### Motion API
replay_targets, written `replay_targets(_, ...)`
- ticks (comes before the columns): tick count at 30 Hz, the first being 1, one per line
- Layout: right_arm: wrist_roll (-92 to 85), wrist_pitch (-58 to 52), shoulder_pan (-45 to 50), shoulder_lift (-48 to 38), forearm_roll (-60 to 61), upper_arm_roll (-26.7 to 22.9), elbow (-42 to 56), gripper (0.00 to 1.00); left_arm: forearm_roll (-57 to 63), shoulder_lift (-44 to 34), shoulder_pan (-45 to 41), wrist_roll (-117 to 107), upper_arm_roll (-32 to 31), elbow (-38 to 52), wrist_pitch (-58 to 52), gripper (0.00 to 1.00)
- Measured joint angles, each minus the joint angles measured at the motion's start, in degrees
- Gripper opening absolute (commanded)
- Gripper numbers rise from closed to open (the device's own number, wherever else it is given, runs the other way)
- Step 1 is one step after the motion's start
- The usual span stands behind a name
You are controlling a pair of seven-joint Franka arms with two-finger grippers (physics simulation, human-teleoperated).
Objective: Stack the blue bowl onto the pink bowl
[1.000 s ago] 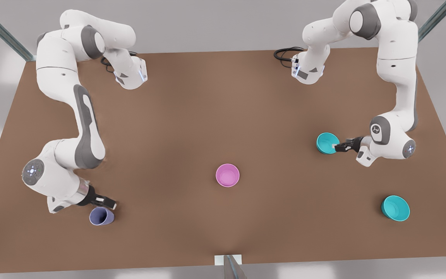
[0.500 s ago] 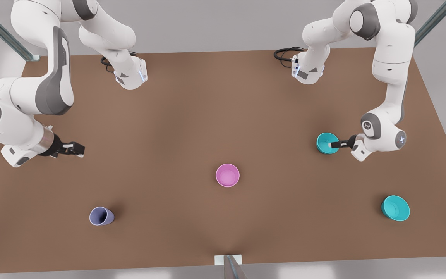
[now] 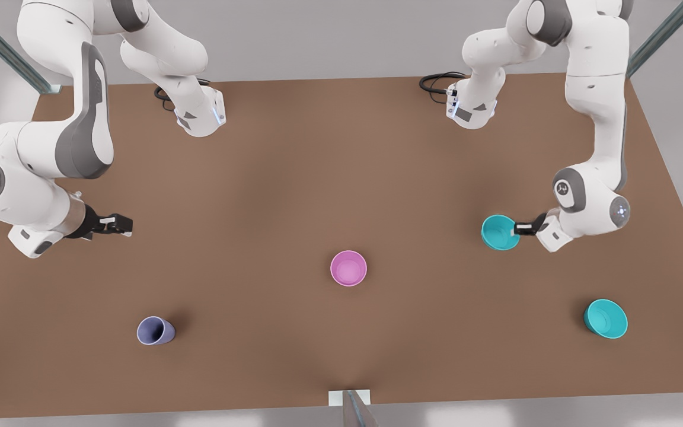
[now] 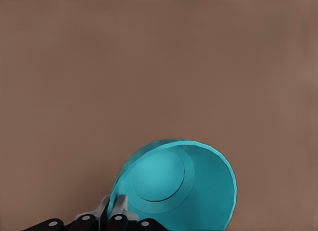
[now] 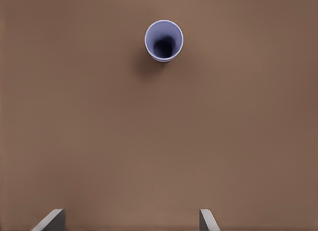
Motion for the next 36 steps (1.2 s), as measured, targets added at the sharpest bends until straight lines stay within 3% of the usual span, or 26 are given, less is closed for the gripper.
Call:
replay_targets(5, -0.9, 1.2, 0.0, 0.7, 0.1, 0.0, -0.4, 1.0, 5.2, 11.9, -15.8, -9.2, -0.4, 28.9, -13.0, 0.21)
replay_targets(8, -1.4, 2.4, -0.1, 1.2, 0.1, 0.0, -0.5, 1.0, 6.2, 23.4, -25.8, -16.9, -0.5, 44.5, -18.1, 0.21)
replay_targets(11, -1.8, 3.9, -0.2, 1.4, 0.0, 0.0, -1.1, 1.0, 5.4, 32.2, -29.6, -24.8, -0.5, 56.5, -20.8, 0.21)
replay_targets(36, -3.8, 6.8, -0.2, 1.5, 0.7, 0.0, -2.5, 1.0, 3.1, 37.8, -35.8, -61.3, -1.6, 58.8, -15.4, 0.21)
